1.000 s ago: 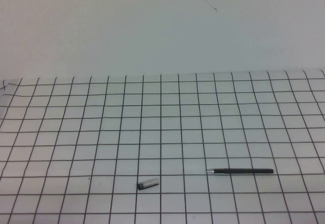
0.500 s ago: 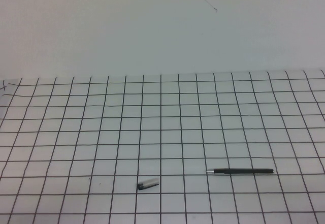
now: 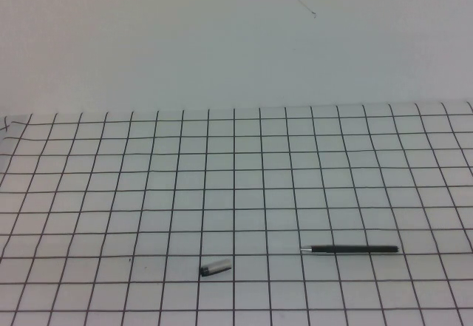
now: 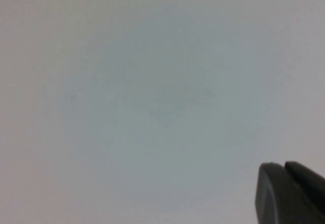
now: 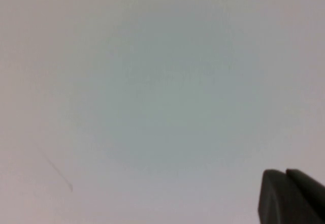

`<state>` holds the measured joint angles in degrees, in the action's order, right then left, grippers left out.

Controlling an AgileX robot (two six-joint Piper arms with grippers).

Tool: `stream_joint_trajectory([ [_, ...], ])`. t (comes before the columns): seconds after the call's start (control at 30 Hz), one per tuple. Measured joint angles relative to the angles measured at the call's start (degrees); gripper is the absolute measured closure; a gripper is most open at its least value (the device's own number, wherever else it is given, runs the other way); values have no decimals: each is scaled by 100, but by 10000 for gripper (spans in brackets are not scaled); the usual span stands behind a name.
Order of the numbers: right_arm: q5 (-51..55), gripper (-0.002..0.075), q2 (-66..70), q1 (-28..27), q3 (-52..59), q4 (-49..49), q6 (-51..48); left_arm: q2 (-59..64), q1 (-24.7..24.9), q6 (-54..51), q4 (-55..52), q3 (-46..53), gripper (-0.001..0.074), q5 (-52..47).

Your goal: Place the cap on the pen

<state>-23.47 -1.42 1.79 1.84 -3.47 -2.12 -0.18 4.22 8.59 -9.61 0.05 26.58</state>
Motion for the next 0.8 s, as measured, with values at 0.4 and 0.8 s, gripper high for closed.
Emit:
stream_joint_trajectory([
  [0.4,-691,729,0,0,0,40,-28,0,0,156,17,0,736,404],
  [0.8,-572,729,0,0,0,68,-198,0,0,1630,30,-882,736,-2228],
])
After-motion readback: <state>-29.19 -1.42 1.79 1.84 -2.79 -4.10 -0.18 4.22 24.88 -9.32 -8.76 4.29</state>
